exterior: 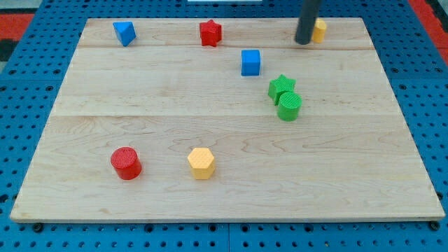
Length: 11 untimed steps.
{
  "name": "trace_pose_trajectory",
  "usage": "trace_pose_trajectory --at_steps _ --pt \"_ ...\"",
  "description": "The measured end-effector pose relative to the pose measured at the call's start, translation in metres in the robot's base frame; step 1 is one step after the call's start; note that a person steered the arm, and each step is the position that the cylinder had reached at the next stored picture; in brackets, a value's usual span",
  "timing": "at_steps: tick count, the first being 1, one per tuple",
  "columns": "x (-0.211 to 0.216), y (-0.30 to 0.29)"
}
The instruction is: Place the green star at the bottom of the blue triangle
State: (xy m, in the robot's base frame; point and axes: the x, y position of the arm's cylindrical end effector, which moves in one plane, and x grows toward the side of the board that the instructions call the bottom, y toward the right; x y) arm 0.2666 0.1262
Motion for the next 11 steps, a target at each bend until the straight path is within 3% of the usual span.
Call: trace_pose_trajectory --at_steps 1,3,5,7,9,11 --pt "0.009 -0.024" --pt "0.017 -0.020" --pt "0.111 0.028" --pt "0.099 -0.086" --pt "0.139 -0.008" --pt "0.122 -0.139"
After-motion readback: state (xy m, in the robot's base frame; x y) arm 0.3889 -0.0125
